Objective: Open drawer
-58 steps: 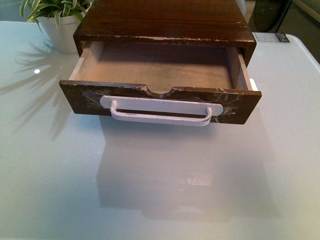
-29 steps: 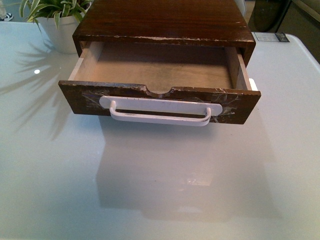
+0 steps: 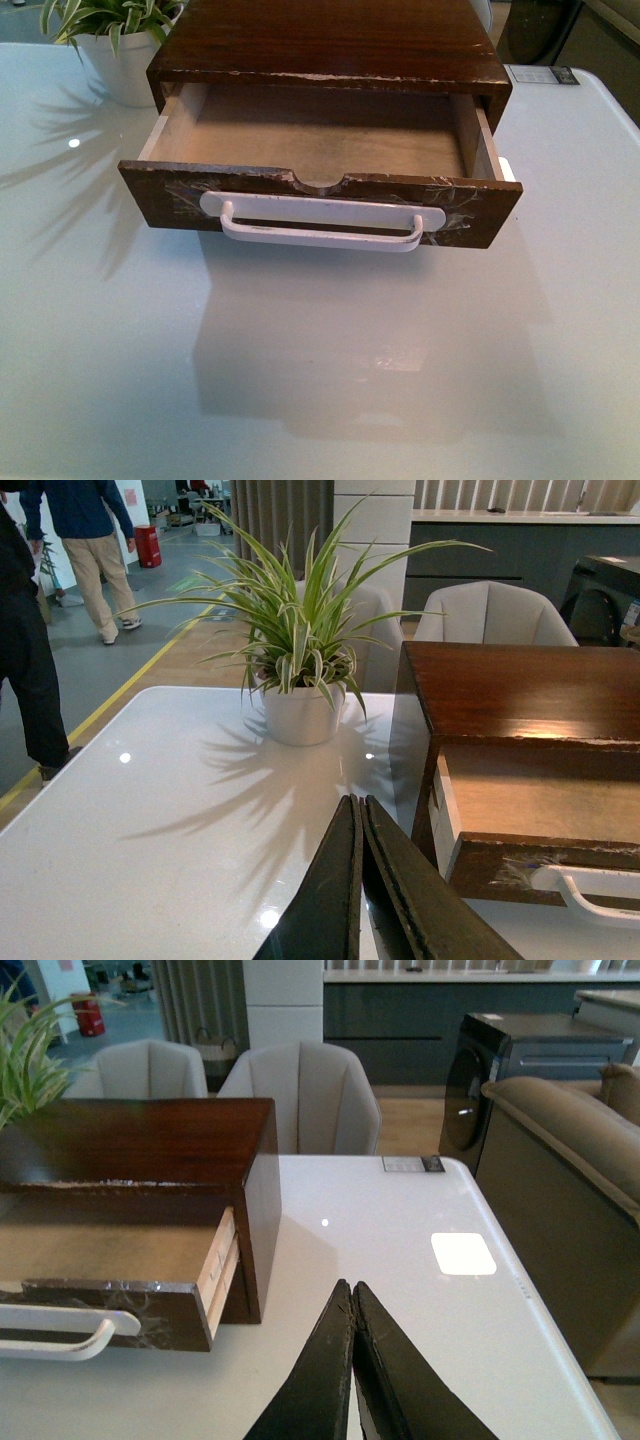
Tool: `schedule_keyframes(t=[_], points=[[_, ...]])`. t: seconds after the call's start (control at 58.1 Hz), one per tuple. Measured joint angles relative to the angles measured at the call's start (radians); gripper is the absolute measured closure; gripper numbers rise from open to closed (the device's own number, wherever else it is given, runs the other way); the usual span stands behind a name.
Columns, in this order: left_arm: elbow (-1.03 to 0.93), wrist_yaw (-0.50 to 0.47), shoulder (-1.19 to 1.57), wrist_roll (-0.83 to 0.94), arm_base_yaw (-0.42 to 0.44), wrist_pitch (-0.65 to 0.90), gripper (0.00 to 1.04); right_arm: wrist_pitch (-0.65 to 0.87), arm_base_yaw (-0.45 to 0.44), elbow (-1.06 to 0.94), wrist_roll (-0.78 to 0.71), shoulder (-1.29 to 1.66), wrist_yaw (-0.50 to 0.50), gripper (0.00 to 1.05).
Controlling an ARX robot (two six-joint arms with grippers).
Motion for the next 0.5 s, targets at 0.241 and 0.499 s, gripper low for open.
schedule_keyframes(t=[0.241, 0.499], points=[[0.000, 0.000, -0.076, 0.000, 0.000, -0.073, 1.03, -0.005, 0.000, 0.000, 0.000, -0.006, 0.000, 1.03], [0.000, 0.000, -0.251, 0.000, 0.000, -0.256, 1.03, -0.005, 0.000, 0.000, 0.000, -0.008, 0.001, 1.03]])
